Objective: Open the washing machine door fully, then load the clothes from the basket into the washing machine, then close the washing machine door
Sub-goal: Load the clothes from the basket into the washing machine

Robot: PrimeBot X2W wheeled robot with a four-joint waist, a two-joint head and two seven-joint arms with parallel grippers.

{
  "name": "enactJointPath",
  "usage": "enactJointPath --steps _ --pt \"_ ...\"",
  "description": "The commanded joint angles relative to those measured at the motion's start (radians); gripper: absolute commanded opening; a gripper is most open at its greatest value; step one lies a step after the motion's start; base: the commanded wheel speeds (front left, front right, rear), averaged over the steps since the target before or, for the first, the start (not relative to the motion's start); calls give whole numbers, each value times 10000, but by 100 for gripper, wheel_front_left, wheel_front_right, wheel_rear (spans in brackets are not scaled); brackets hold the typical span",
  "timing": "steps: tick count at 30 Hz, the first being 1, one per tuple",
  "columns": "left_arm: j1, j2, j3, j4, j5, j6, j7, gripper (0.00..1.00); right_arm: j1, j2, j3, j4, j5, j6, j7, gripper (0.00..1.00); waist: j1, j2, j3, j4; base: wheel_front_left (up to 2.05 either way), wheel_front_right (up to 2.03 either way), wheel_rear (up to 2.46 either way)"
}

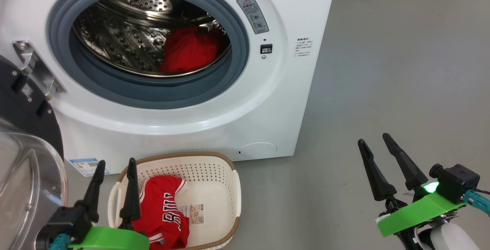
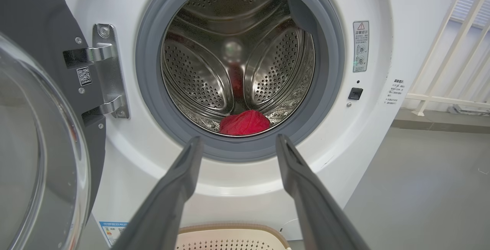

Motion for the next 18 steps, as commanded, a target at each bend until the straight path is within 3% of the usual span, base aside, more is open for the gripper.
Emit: enactJointPath --steps 1,18 --pt "-213 118 318 -254 -47 68 -80 100 -73 -134 193 -248 150 16 -48 100 0 -1 7 3 0 0 0" --pt "-267 157 318 -171 -83 73 -80 100 -139 -122 211 -244 167 16 -48 100 0 -1 130 -14 0 0 0"
